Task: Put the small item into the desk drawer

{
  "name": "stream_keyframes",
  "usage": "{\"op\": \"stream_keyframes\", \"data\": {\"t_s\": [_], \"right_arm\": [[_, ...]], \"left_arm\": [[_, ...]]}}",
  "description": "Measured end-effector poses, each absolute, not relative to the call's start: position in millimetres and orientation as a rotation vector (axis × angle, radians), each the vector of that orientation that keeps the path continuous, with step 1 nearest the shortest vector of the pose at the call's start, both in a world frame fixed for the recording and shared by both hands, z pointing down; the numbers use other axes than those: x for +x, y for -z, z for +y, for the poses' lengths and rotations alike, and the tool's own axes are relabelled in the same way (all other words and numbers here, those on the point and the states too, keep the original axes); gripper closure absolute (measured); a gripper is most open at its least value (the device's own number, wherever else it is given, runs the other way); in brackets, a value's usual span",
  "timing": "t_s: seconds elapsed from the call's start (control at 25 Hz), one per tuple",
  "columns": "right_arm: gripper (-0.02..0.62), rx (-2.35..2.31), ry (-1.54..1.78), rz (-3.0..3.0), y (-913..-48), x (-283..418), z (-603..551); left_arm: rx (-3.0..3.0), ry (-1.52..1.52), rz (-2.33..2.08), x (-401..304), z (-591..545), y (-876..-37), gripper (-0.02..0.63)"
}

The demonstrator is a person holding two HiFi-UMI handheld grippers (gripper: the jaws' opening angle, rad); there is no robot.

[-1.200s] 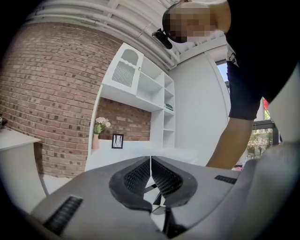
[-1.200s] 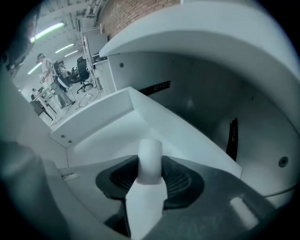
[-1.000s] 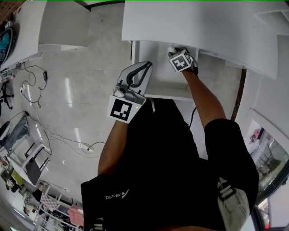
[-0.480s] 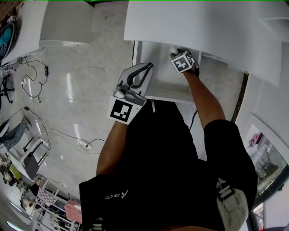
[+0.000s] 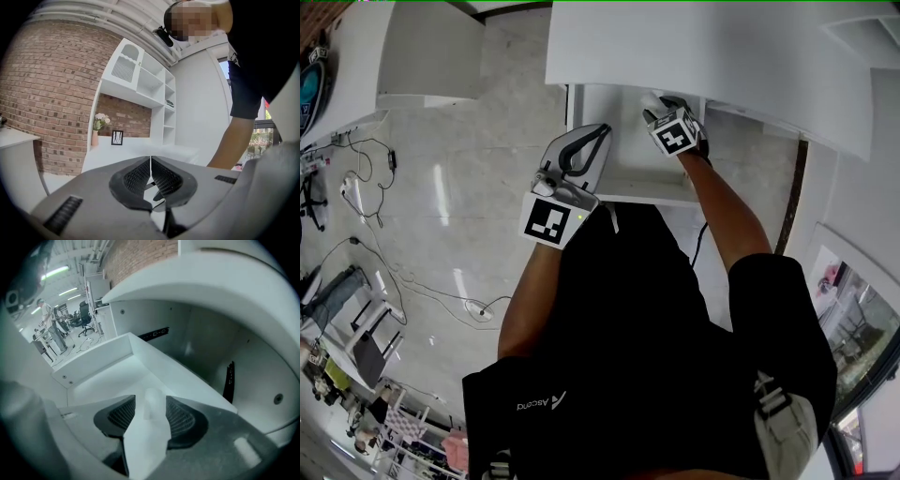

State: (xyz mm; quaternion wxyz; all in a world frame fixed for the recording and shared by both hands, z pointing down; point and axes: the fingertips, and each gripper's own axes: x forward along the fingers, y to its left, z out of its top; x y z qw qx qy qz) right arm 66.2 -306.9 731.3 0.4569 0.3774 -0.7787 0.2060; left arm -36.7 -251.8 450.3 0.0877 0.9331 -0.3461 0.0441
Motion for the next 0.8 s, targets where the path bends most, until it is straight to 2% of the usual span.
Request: {"op": "stream_keyframes", "data": {"t_s": [0.4, 0.64, 0.8], "right_arm": [[0.417, 1.082, -0.448, -2.121, -613, 60, -269], [0.483, 1.218, -0.355, -2.313, -519, 49, -251], [0.528, 1.283, -0.293, -2.435, -463, 39, -237]], "left_arm": [[2.819, -0.091, -0.973, -32, -249, -432, 0.601], [2.821, -0.166, -0.91, -29, -235, -422, 0.601], [2.846, -0.11, -0.882, -23, -230, -405, 0.601]]}}
